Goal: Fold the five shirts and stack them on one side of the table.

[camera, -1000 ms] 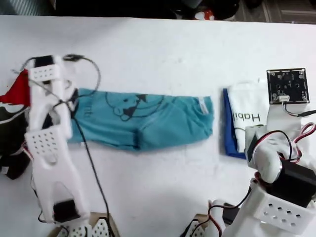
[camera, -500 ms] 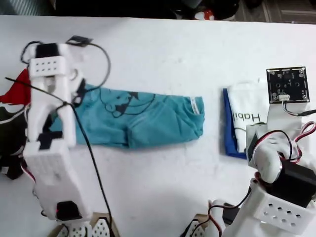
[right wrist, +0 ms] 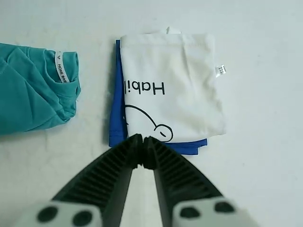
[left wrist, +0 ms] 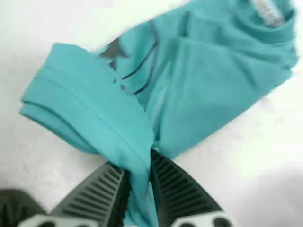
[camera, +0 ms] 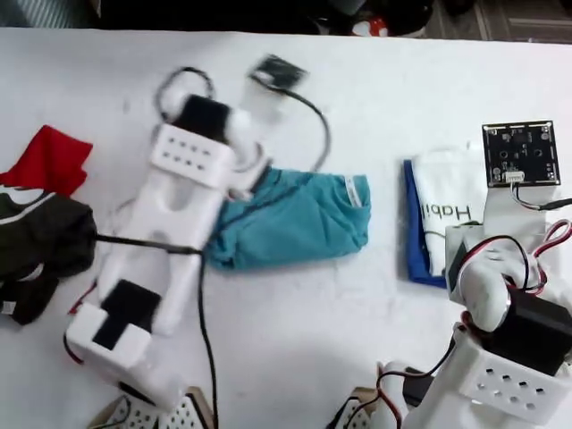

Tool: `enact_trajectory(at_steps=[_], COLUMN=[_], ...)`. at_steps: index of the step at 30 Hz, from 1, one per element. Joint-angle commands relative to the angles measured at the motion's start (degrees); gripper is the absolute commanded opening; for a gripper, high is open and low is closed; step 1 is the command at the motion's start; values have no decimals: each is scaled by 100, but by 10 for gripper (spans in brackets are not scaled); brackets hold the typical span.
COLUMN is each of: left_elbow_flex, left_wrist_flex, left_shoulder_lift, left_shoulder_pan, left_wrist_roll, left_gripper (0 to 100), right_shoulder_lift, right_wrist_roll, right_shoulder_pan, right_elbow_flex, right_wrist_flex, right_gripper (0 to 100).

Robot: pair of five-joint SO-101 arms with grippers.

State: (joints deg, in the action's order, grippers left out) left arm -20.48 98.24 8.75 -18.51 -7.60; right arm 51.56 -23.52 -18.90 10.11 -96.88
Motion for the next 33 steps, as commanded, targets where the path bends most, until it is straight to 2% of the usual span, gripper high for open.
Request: enact_trajectory(at_steps=[1, 9, 17, 20, 30, 33], left_elbow_flex=[-193, -193, -413, -862, -2514, -3086], left_wrist_flex=[-387, -1213, -1864, -1890, -1846, -1415], left_shoulder_lift=[-31, 796, 1288, 1499, 2941, 3240], left_shoulder_pan=[-532, -1095, -1455, -1464, -1807, -1824], left_wrist_roll=[132, 176, 967, 1248, 1275, 1284], left_gripper=[22, 22, 22, 22, 32, 150], right_shoulder_lift=[40, 40, 40, 40, 40, 40], right_wrist_roll=[-18, -18, -9, -9, -35, -35], right_shoulder_pan=[-31, -48, -48, -48, -48, -48], right_elbow_flex=[-35, -35, -35, -35, -35, -35], right_wrist_flex=[57, 48, 48, 48, 48, 40], right_gripper=[18, 18, 18, 18, 18, 18])
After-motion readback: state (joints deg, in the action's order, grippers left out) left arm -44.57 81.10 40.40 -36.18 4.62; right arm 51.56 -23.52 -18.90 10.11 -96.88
